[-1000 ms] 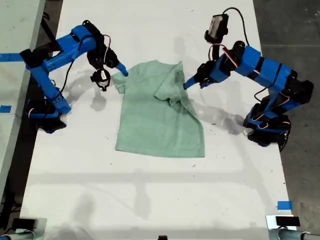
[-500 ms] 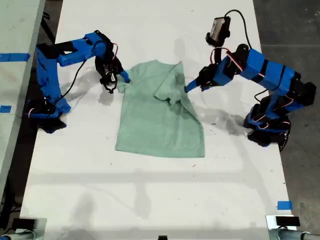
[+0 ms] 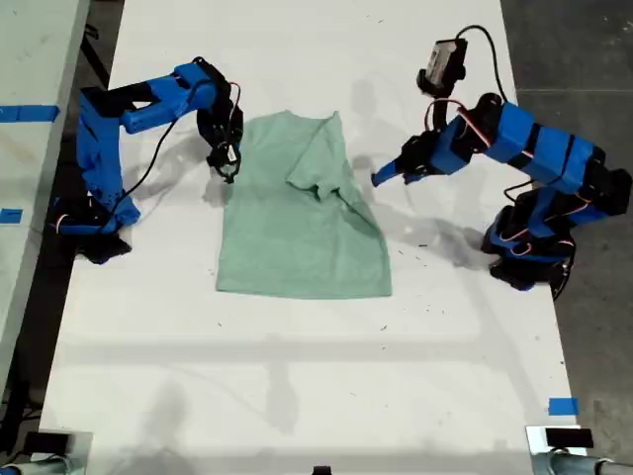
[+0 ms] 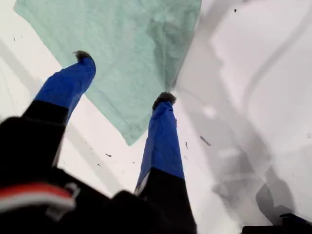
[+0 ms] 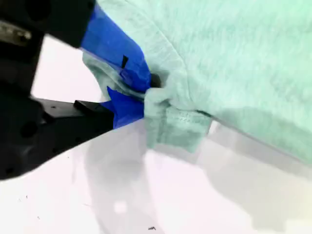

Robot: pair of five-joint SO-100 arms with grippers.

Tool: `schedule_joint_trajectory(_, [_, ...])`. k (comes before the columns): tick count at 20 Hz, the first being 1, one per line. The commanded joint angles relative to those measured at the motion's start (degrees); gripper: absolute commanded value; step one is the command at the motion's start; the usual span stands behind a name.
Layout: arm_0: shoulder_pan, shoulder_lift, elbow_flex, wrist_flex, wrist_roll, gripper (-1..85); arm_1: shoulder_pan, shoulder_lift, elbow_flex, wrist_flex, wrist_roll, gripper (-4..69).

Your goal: Fold tshirt

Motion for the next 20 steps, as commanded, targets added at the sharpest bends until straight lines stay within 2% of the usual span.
schedule_joint_trajectory(1, [2.55,6.33,-2.64,5.10,-2.02,0.1,-0.97,3.25,0.00,-1.85,0.97,23.8])
schedule_joint_trajectory(5, [9.23,9.93,-18.19,13.80,-2.20,0.1,-1.14,3.25,0.97,-2.90,1.32,23.8])
schedule_joint_trajectory(7, [13.01,8.44,-27.69,15.56,-1.23,0.1,-1.14,3.08,1.14,-3.34,1.49,23.8])
schedule_joint_trajectory(9, [17.05,6.24,-33.75,14.06,-0.79,0.0,-1.23,3.08,1.58,-3.69,1.76,23.8])
schedule_joint_trajectory(11, [20.04,4.57,-34.54,9.49,-0.88,0.0,-1.41,3.08,2.37,-4.22,2.02,23.8])
schedule_joint_trajectory(14, [21.71,-2.37,-35.77,5.45,0.62,0.0,-1.85,3.08,2.99,-4.75,2.46,23.8])
schedule_joint_trajectory(15, [21.97,-4.83,-35.77,4.66,0.79,5.8,-1.93,3.08,3.08,-4.75,2.64,23.8])
schedule_joint_trajectory(16, [22.59,-6.77,-35.77,2.99,2.55,27.4,-1.93,3.16,3.25,-4.83,2.64,23.8])
schedule_joint_trajectory(17, [22.94,-7.73,-35.77,1.58,2.99,31.2,-1.93,3.16,3.43,-5.01,2.64,23.8])
schedule_joint_trajectory(20, [24.52,-5.19,-35.77,-2.11,3.16,33.5,-2.02,3.16,4.48,-5.71,2.90,23.9])
